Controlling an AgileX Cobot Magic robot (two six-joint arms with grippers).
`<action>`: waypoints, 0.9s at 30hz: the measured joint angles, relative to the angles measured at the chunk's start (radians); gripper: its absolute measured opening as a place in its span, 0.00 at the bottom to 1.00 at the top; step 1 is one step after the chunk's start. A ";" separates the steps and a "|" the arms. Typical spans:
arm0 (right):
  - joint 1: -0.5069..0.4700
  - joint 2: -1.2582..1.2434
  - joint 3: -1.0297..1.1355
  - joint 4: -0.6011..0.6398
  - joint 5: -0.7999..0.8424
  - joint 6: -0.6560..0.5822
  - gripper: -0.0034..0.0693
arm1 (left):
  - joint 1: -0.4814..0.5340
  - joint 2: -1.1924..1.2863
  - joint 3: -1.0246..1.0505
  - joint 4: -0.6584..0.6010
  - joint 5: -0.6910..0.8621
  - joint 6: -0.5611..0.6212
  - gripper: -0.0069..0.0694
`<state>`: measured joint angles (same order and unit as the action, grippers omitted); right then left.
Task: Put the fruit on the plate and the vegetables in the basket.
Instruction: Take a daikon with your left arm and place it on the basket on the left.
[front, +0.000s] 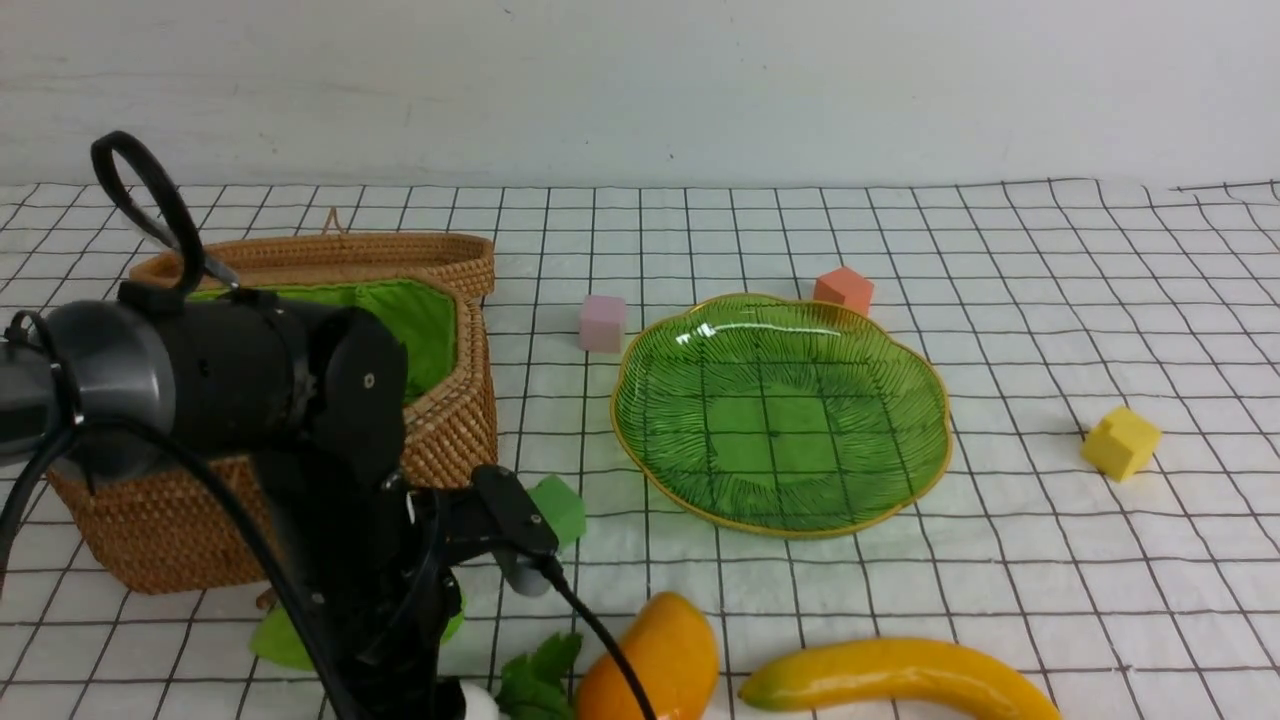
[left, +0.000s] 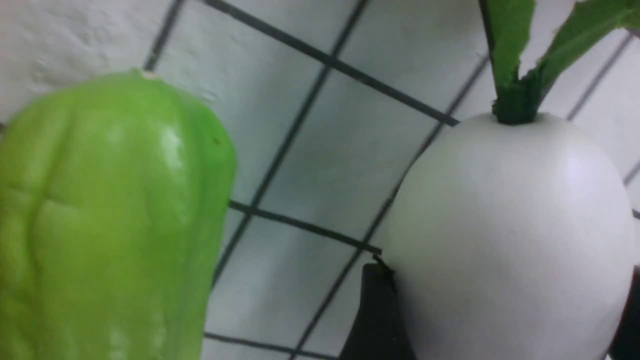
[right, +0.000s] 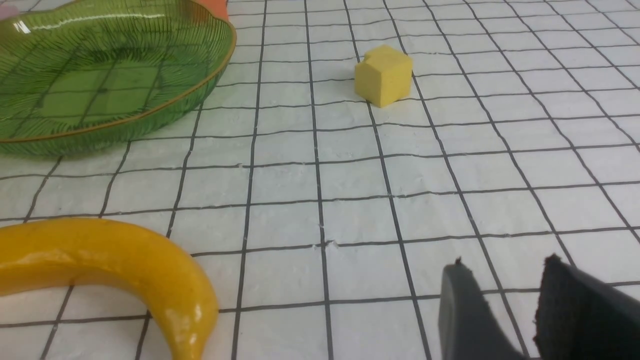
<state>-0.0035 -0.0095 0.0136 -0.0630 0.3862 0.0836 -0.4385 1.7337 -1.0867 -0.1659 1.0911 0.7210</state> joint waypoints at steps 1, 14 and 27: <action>0.000 0.000 0.000 0.000 0.000 0.000 0.38 | 0.000 -0.008 -0.019 0.000 0.032 0.000 0.76; 0.000 0.000 0.000 0.000 0.000 0.000 0.38 | 0.141 -0.221 -0.319 0.355 0.075 -0.046 0.76; 0.000 0.000 0.000 0.000 0.000 0.000 0.38 | 0.252 -0.048 -0.331 0.491 -0.313 -0.216 0.76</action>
<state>-0.0035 -0.0095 0.0136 -0.0630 0.3862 0.0836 -0.1866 1.6858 -1.4178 0.3255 0.7782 0.5047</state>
